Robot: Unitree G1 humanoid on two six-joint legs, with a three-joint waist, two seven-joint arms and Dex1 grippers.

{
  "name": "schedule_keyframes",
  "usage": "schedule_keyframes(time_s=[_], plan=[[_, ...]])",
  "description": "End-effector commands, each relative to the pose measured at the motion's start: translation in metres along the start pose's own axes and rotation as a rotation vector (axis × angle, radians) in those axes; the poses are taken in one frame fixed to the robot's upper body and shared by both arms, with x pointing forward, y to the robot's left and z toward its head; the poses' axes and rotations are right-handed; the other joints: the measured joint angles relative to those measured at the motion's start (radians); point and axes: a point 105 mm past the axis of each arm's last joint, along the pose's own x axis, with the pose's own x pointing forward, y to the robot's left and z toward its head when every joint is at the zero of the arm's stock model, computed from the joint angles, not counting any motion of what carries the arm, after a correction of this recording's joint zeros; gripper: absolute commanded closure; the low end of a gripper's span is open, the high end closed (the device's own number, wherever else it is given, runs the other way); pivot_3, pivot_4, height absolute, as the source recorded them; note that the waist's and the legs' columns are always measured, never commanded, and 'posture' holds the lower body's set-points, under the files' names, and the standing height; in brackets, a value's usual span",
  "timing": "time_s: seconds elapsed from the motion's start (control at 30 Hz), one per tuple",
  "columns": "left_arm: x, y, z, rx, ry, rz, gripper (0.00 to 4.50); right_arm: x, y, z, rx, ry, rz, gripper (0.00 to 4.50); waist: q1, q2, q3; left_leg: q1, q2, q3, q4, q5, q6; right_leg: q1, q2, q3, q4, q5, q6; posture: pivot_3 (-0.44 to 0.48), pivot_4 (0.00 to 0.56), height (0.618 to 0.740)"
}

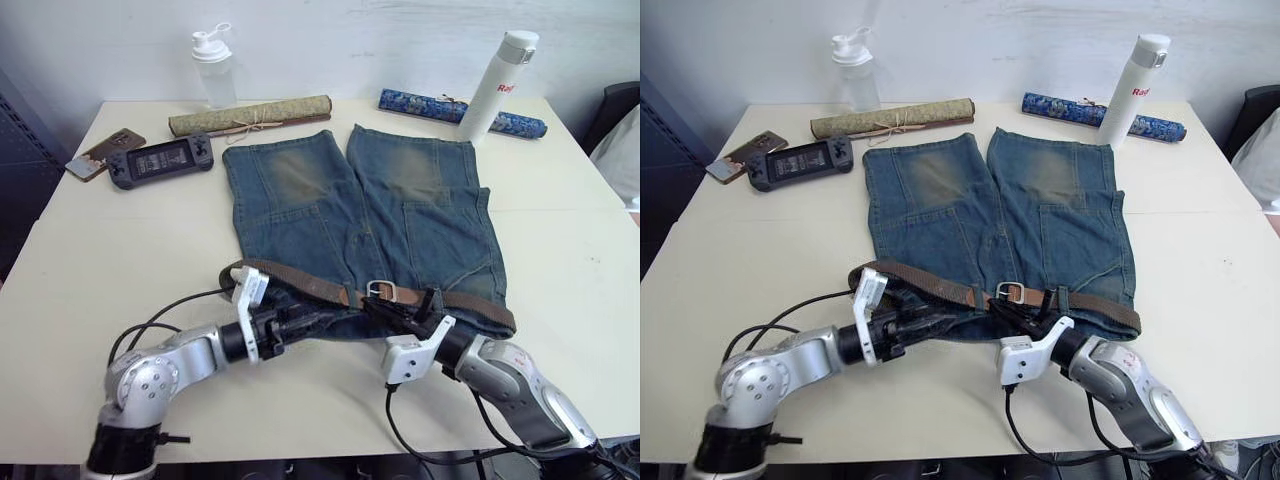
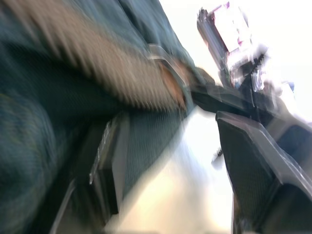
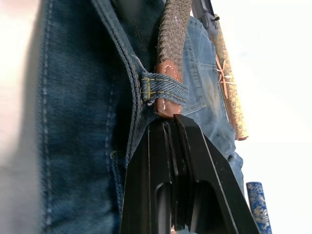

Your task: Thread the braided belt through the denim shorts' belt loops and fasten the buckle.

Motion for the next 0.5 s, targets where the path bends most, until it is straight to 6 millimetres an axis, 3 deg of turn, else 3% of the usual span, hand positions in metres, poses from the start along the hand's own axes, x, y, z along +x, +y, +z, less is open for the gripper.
schedule_keyframes(time_s=[0.03,0.37,0.5], plan=[[0.001,-0.011,-0.010,0.159,0.059,-0.036,1.34,-0.007,-0.015,0.005,-0.032,-0.025,-0.039,4.50,0.006,0.000,0.000,0.000,0.000,0.000,0.001,0.000,0.000,0.000,0.000,0.000,0.000,0.000,0.000,0.000,0.150,0.717],[0.005,0.028,-0.050,0.264,0.209,0.095,1.34,-0.014,-0.021,0.004,-0.049,-0.023,-0.030,4.50,0.008,0.001,0.000,-0.008,-0.001,0.000,0.001,0.001,0.002,-0.008,-0.001,-0.001,0.002,0.000,0.000,0.000,0.150,0.717],[-0.004,0.039,-0.072,0.261,0.297,0.116,1.34,-0.026,-0.036,-0.004,-0.074,0.015,-0.055,4.50,0.008,0.004,-0.002,-0.007,-0.001,0.000,0.002,0.002,0.003,-0.007,-0.002,-0.001,0.002,0.001,0.001,0.000,0.150,0.717]])
